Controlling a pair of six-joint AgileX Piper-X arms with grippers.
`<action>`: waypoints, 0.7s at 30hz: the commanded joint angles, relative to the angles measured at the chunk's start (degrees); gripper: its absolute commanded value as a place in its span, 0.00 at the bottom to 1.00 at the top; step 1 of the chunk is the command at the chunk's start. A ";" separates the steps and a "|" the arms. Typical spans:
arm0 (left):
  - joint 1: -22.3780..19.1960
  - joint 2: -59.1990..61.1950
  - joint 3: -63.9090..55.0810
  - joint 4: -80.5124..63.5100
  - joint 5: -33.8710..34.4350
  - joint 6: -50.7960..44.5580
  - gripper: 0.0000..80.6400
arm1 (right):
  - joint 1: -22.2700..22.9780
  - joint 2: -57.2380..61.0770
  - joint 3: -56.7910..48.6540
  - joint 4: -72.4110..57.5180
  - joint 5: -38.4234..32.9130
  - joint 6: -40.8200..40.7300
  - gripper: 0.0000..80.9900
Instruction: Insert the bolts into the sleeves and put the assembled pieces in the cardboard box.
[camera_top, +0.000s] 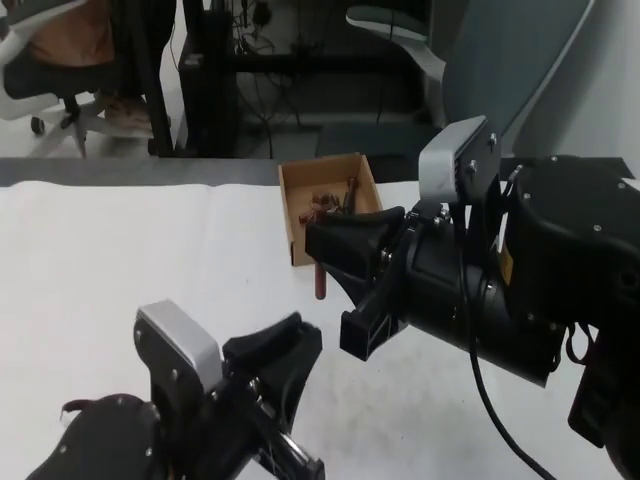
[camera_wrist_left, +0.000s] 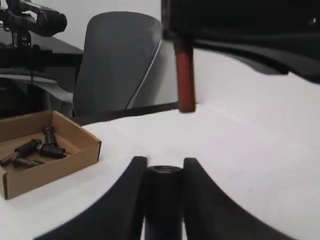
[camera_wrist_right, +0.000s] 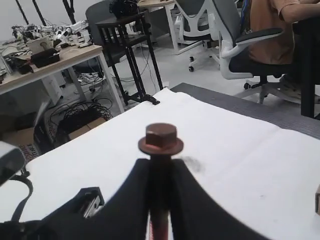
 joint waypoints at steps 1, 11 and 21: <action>-0.21 0.03 -1.20 -3.59 0.70 0.52 0.02 | 0.04 -0.63 0.09 -1.15 -1.32 0.47 0.01; -0.21 0.03 -2.85 -3.59 2.35 0.51 0.02 | 0.04 -0.63 0.26 -1.15 -3.18 2.17 0.01; -0.21 0.03 -2.85 -4.09 4.40 0.22 0.02 | 0.04 -0.63 0.24 -0.75 -0.31 0.35 0.01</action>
